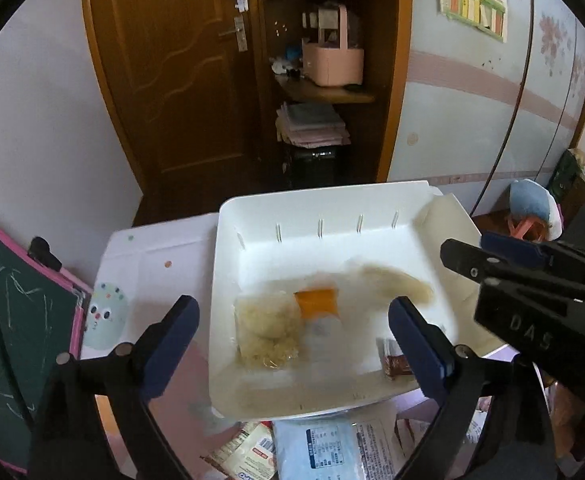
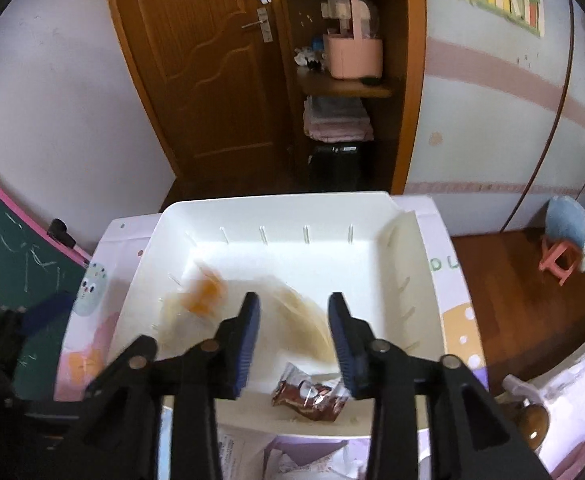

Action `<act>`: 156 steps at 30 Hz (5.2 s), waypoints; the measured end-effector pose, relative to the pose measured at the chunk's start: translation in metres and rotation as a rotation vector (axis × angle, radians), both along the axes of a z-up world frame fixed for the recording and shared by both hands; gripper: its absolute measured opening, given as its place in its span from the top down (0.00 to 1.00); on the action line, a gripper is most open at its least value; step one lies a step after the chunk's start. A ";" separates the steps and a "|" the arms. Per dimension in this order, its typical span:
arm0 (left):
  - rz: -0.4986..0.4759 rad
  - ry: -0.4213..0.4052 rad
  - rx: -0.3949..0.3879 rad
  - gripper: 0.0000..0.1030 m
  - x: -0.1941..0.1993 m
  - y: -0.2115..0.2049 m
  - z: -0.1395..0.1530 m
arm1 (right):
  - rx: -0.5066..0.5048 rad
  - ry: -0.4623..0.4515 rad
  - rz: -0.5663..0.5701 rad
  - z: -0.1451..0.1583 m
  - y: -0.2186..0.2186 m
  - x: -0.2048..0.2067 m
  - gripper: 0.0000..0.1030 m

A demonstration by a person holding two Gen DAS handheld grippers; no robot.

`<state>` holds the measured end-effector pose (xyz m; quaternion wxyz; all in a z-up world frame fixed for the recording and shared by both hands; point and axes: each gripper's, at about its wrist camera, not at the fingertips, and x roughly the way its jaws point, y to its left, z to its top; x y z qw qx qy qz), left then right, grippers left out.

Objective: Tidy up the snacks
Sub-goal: 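Lower both snacks into the white basket and open both tools, then withdraw both tools from the basket back toward the snack pile, then grasp the blue-white biscuit pack with left tool while right tool grasps the blue snack bag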

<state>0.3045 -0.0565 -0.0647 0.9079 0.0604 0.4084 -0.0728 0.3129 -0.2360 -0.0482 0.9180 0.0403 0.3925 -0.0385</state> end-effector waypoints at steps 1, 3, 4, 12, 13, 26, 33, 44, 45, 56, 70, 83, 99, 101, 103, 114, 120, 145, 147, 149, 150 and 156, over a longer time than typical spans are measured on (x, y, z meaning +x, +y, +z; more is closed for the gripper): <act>-0.001 0.008 -0.003 0.08 -0.001 0.001 0.000 | -0.015 -0.008 -0.001 0.002 0.002 -0.002 0.52; 0.009 0.017 -0.020 0.08 -0.002 0.004 0.002 | -0.027 -0.023 0.004 0.006 0.005 -0.007 0.50; 0.016 0.015 -0.029 0.08 -0.004 0.006 0.003 | -0.026 -0.027 0.006 0.008 0.006 -0.010 0.50; 0.033 -0.030 -0.029 0.08 -0.024 0.013 0.014 | -0.054 -0.062 0.015 0.021 0.015 -0.029 0.50; 0.031 -0.032 -0.027 0.08 -0.026 0.013 0.016 | -0.059 -0.066 0.016 0.022 0.016 -0.032 0.50; 0.006 -0.042 0.009 0.08 -0.062 0.011 0.042 | -0.158 -0.132 0.009 0.045 0.029 -0.071 0.50; 0.001 -0.082 0.004 0.08 -0.092 0.018 0.063 | -0.187 -0.184 -0.010 0.061 0.031 -0.102 0.50; -0.023 -0.168 -0.025 0.08 -0.155 0.025 0.104 | -0.185 -0.246 -0.017 0.082 0.031 -0.165 0.50; -0.028 -0.176 -0.027 0.08 -0.163 0.025 0.108 | -0.181 -0.251 -0.016 0.084 0.030 -0.171 0.50; -0.074 -0.216 -0.054 0.08 -0.231 0.028 0.117 | -0.129 -0.247 0.039 0.081 0.020 -0.244 0.50; -0.071 -0.097 -0.100 0.08 -0.256 0.046 0.065 | -0.016 -0.129 0.019 0.018 0.000 -0.279 0.50; -0.042 -0.007 -0.075 0.08 -0.257 0.058 0.007 | 0.010 -0.064 -0.038 -0.034 -0.009 -0.288 0.50; -0.058 0.183 -0.075 0.08 -0.198 0.038 -0.063 | 0.082 0.091 -0.025 -0.095 -0.020 -0.240 0.50; -0.050 0.213 -0.082 0.08 -0.183 0.034 -0.072 | 0.088 0.106 -0.020 -0.102 -0.019 -0.231 0.50; -0.043 0.252 -0.102 0.08 -0.168 0.030 -0.080 | 0.089 0.122 -0.017 -0.108 -0.019 -0.223 0.50; 0.013 0.406 0.000 0.08 -0.104 -0.025 -0.127 | 0.087 0.168 -0.003 -0.127 -0.021 -0.205 0.50; 0.048 0.429 0.084 0.01 -0.088 -0.046 -0.142 | 0.096 0.168 0.009 -0.128 -0.023 -0.204 0.50; 0.012 0.451 0.052 0.13 -0.092 -0.052 -0.147 | 0.083 0.151 0.011 -0.129 -0.020 -0.204 0.70; 0.007 0.440 0.031 0.14 -0.097 -0.049 -0.144 | 0.092 0.140 0.006 -0.126 -0.023 -0.205 0.70; 0.004 0.432 0.006 0.14 -0.104 -0.046 -0.140 | 0.093 0.119 0.003 -0.121 -0.023 -0.207 0.70; 0.007 0.430 -0.001 0.14 -0.108 -0.044 -0.137 | 0.092 0.110 0.003 -0.118 -0.023 -0.208 0.70; 0.006 0.385 -0.073 0.15 -0.128 -0.033 -0.107 | 0.093 0.055 0.011 -0.099 -0.020 -0.214 0.70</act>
